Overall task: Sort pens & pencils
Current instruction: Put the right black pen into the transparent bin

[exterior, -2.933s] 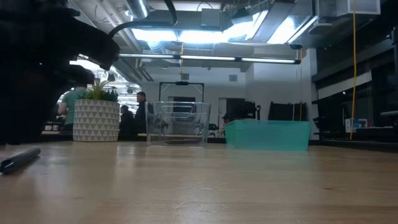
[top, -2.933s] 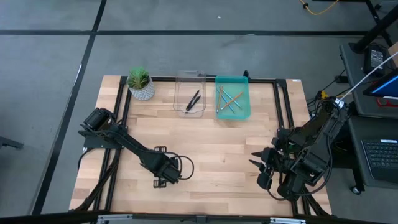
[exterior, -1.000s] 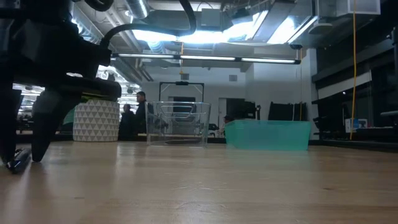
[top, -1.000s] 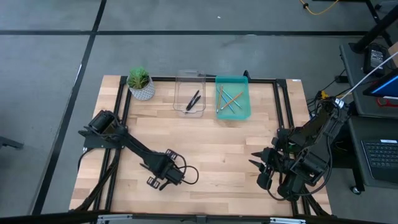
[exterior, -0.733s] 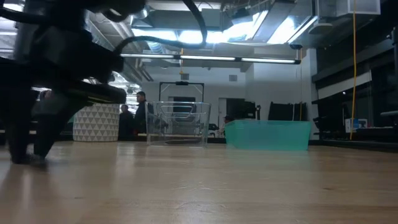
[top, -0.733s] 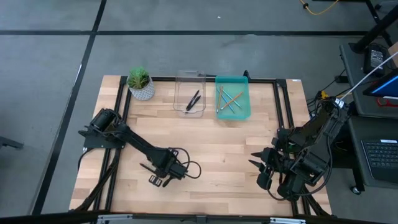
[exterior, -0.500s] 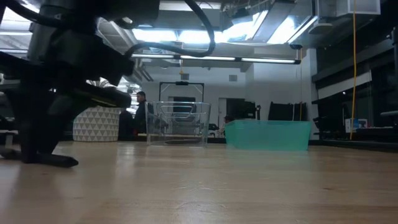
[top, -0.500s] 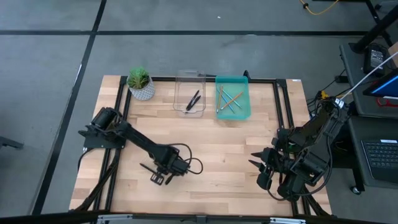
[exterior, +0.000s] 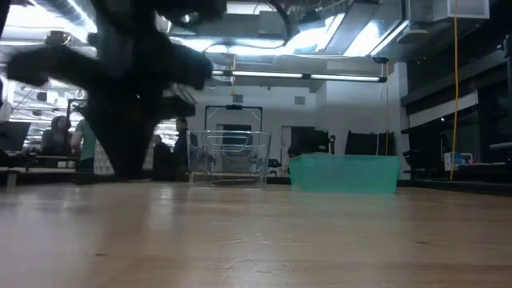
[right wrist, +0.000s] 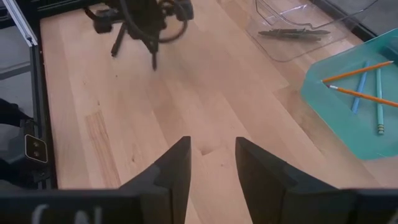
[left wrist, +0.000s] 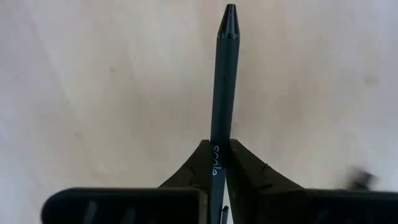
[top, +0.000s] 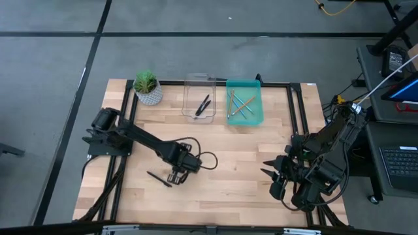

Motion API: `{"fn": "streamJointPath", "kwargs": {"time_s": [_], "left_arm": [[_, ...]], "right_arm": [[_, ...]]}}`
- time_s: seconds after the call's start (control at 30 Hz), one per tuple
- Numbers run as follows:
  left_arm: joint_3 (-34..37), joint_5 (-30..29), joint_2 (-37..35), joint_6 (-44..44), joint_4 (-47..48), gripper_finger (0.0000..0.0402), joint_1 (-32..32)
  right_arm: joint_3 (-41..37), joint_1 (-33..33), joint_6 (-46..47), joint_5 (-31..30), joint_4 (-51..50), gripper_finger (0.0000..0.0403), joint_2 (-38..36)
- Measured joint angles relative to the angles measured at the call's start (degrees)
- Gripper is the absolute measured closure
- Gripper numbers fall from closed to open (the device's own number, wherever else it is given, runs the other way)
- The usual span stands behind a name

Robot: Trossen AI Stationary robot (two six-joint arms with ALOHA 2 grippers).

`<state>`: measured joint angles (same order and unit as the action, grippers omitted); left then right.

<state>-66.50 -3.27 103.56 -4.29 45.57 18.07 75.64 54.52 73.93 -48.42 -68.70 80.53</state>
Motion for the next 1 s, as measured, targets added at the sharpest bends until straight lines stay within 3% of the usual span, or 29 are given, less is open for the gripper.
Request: {"fn": "streamJointPath", "kwargs": {"time_s": [0.3,0.6,0.77,1.0], "left_arm": [[-0.04,-1.44,-9.93,-1.71,-1.79,0.0385,-5.1],[-0.2,-6.88,-21.81,-7.7,-16.47,0.0385,-20.08],[-0.21,-5.48,-21.94,-15.65,-23.84,0.0385,-31.8],[-0.22,-3.16,-15.6,-20.78,-24.23,0.0385,-43.93]], "right_arm": [[0.0,0.0,-0.42,0.09,0.13,0.0276,0.04],[-0.02,0.01,-0.76,0.02,0.0,0.0276,0.04],[-0.02,-0.04,-0.87,-0.74,-0.05,0.0276,0.04],[0.0,-0.04,-0.92,-0.96,0.0,0.0276,0.02]]}}
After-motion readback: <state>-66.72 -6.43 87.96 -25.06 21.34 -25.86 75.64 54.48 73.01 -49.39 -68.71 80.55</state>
